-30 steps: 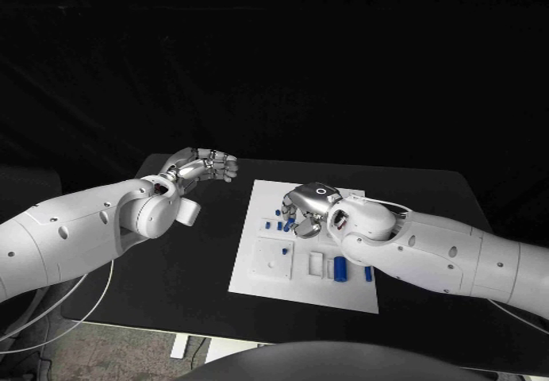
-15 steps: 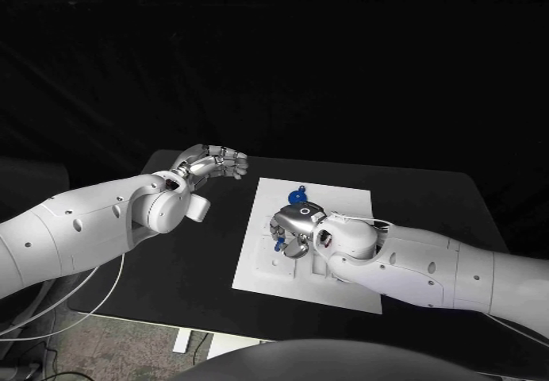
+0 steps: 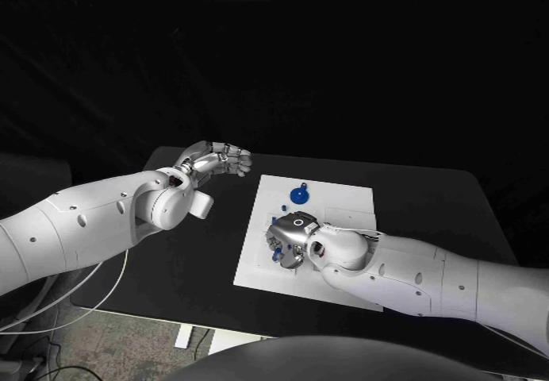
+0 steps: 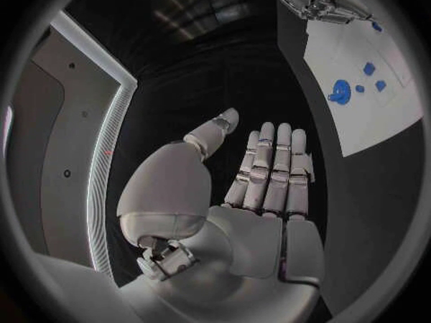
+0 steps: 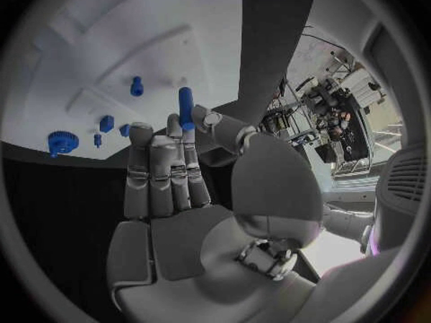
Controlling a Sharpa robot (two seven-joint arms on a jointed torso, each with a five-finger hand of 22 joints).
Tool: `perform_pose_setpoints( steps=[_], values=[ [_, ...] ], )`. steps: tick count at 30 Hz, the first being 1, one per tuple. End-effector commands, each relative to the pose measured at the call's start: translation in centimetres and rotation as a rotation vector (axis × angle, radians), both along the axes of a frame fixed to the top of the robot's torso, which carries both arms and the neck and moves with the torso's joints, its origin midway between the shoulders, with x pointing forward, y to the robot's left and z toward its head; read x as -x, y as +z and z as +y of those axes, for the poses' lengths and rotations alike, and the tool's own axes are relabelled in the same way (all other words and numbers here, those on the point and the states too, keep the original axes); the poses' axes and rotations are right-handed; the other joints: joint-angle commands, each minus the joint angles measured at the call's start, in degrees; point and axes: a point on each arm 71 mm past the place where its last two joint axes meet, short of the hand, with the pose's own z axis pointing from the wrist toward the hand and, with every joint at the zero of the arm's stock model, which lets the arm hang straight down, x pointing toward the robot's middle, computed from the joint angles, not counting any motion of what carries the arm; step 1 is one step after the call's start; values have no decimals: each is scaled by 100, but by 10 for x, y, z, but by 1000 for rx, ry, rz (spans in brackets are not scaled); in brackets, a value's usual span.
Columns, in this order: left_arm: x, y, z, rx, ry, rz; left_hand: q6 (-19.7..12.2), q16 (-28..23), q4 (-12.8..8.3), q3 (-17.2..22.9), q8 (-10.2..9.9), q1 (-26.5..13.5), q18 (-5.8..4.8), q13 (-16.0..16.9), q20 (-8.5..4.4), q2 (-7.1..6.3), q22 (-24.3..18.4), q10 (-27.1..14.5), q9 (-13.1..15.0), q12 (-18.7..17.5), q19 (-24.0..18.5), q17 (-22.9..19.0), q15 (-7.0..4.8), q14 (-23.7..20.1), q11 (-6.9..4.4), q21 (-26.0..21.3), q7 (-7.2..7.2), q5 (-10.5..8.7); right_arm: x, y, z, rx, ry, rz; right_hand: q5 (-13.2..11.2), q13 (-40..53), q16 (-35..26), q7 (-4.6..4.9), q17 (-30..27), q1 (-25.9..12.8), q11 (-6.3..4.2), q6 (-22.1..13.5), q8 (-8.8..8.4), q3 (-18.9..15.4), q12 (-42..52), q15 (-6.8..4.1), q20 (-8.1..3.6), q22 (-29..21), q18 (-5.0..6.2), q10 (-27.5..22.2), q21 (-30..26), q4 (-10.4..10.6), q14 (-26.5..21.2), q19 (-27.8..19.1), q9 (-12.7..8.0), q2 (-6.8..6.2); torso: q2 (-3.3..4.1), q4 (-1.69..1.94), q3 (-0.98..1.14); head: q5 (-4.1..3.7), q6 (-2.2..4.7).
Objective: Assemble the parts on the task board
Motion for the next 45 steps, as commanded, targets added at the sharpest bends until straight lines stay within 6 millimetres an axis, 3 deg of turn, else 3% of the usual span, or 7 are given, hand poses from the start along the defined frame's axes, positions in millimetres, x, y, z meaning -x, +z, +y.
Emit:
perform_pose_setpoints(
  steps=[1, 21, 34, 45],
  values=[
    [0, 1, -3, 13, -18, -2, -46, -26, -9, 7, 20, -8, 54, 3, 35, -4, 106, -29, 1, 20, -7, -10, 14, 26, -2, -26, 4, 22, 1, -3, 3, 29, 28, -29, 15, 509, -5, 10, 9, 81, 11, 23, 23, -2, 201, -20, -45, 116, 175, 31, 26, -31, 16, 52, 1, 101, 2, 2, -1, 9, -19],
    [0, 1, -2, 11, -16, -1, -49, -27, -6, 7, 21, -12, 51, 3, 36, 0, 107, -29, 1, 20, -6, -12, 14, 26, -1, -30, 5, 27, 5, -8, 5, 64, 31, -59, 15, 535, -5, 5, 13, 85, 8, 33, 26, 5, 207, -23, -48, 117, 175, 34, 32, -48, 27, 59, 19, 92, 1, -17, 5, 71, -51],
    [-1, 1, -3, 12, -17, -2, -51, -29, -5, 6, 22, -15, 50, 2, 36, 1, 108, -30, 0, 20, -6, -14, 14, 25, -1, -33, 6, 28, 1, -13, 0, 108, -7, -59, 15, 562, -2, 1, 18, 86, 3, 44, 27, 17, 215, -28, -52, 117, 175, 40, 42, -52, 43, 75, 36, 83, -4, -10, 1, 72, -51],
    [-2, 0, -5, 13, -21, -1, -53, -30, -1, 5, 22, -22, 48, 2, 36, 3, 108, -31, 0, 19, -5, -15, 14, 25, 0, -35, 7, 28, 1, -17, 1, 139, 0, -44, 15, 569, -3, 1, 19, 82, 3, 41, 24, 19, 213, -28, -52, 116, 175, 35, 43, -53, 45, 76, 41, 84, -1, -31, 2, 61, -77]
  ],
)
